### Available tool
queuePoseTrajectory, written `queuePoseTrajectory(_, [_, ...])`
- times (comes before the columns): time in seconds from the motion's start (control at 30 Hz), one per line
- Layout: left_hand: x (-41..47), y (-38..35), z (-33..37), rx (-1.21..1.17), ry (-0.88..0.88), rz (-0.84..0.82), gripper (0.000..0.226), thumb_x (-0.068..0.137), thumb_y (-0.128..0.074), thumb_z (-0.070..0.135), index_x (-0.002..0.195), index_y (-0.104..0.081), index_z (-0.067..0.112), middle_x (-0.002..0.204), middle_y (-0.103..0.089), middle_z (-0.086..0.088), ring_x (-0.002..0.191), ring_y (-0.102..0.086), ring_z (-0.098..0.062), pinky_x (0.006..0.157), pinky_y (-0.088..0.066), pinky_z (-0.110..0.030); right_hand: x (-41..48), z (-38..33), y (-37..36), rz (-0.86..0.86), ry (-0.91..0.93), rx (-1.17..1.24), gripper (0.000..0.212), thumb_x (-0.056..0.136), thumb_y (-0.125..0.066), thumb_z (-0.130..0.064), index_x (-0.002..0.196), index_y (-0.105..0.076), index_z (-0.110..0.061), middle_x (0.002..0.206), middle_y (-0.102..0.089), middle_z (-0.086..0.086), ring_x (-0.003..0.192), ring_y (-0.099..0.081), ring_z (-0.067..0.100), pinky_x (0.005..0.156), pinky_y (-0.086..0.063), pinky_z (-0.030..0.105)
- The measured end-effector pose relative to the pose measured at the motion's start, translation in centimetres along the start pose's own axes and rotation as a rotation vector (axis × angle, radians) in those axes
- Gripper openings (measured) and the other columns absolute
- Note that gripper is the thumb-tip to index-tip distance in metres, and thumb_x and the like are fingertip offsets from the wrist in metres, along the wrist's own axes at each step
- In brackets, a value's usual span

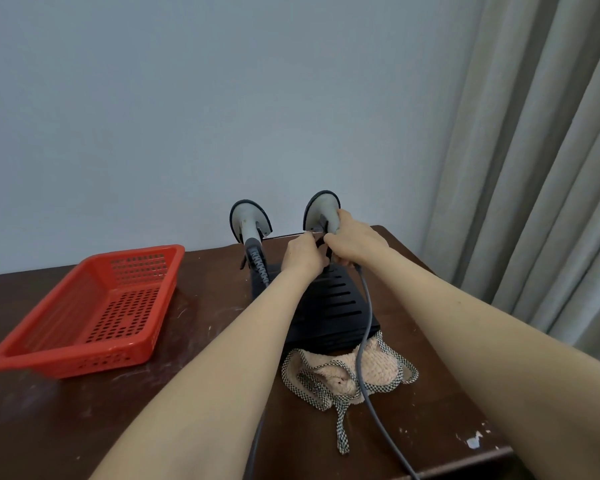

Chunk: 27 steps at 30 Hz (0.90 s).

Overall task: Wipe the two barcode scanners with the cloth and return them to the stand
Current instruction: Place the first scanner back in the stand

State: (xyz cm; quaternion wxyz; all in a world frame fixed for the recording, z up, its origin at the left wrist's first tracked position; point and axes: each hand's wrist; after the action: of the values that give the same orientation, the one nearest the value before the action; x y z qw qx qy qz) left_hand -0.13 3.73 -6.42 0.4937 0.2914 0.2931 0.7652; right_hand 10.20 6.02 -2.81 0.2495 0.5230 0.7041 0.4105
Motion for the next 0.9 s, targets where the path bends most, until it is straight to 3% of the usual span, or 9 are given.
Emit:
queuePoseTrajectory(0.17, [-0.5, 0.7, 0.1, 0.001, -0.057, 0.002, 0.035, 0.09, -0.054, 0.027, 0.123, -0.057, 0.017, 0.12, -0.062, -0.009, 0.115, -0.054, -0.029, 0.091, -0.047, -0.036, 0.0, 0.4, 0.4, 0.025, -0.009, -0.039, 0.04, 0.082, -0.043, -0.028, 0.12, -0.04, -0.018, 0.094, -0.065, 0.01, 0.081, -0.064, 0.03, 0.07, -0.052, 0.036])
queuePoseTrajectory(0.3, [-0.8, 1.0, 0.1, 0.041, -0.066, -0.009, 0.024, 0.091, -0.05, 0.028, 0.105, -0.065, 0.015, 0.106, -0.065, -0.015, 0.103, -0.057, -0.033, 0.08, -0.047, -0.036, 0.0, 0.2, 0.3, 0.01, 0.01, -0.041, 0.037, 0.082, -0.043, -0.027, 0.118, -0.04, -0.02, 0.095, -0.065, 0.009, 0.083, -0.064, 0.03, 0.073, -0.053, 0.037])
queuePoseTrajectory(0.47, [-0.7, 1.5, -0.3, 0.069, -0.029, -0.016, 0.018, 0.09, -0.054, 0.028, 0.092, -0.061, 0.011, 0.098, -0.064, -0.016, 0.085, -0.055, -0.03, 0.066, -0.039, -0.03, 0.2, -0.3, 0.2, 0.005, 0.028, -0.047, 0.04, 0.084, -0.045, -0.027, 0.122, -0.04, -0.019, 0.099, -0.063, 0.008, 0.086, -0.062, 0.028, 0.067, -0.046, 0.033])
queuePoseTrajectory(0.7, [0.0, 1.4, -0.1, 0.097, 0.012, -0.033, 0.027, 0.089, -0.047, 0.015, 0.113, -0.06, 0.007, 0.111, -0.063, -0.014, 0.098, -0.057, -0.032, 0.071, -0.042, -0.032, 0.4, -0.4, 0.4, 0.0, 0.054, -0.001, 0.041, 0.087, -0.046, -0.027, 0.126, -0.041, -0.014, 0.108, -0.06, 0.01, 0.093, -0.059, 0.03, 0.069, -0.044, 0.033])
queuePoseTrajectory(0.9, [0.6, 1.0, -0.3, 0.105, 0.012, -0.011, 0.026, 0.089, -0.052, 0.018, 0.111, -0.06, 0.007, 0.108, -0.064, -0.015, 0.097, -0.059, -0.032, 0.07, -0.043, -0.031, 0.6, -0.4, 0.6, -0.018, 0.056, 0.005, 0.044, 0.086, -0.046, -0.023, 0.129, -0.039, -0.013, 0.11, -0.058, 0.011, 0.094, -0.058, 0.03, 0.073, -0.049, 0.037])
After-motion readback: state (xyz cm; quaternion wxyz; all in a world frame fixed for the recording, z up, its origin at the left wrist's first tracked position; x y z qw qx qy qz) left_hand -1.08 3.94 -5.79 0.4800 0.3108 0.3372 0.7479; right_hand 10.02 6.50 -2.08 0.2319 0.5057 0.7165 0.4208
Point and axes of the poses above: each hand's wrist, its own x-axis towards the middle knuckle, its own y-axis out of the back of the hand, z = x × y
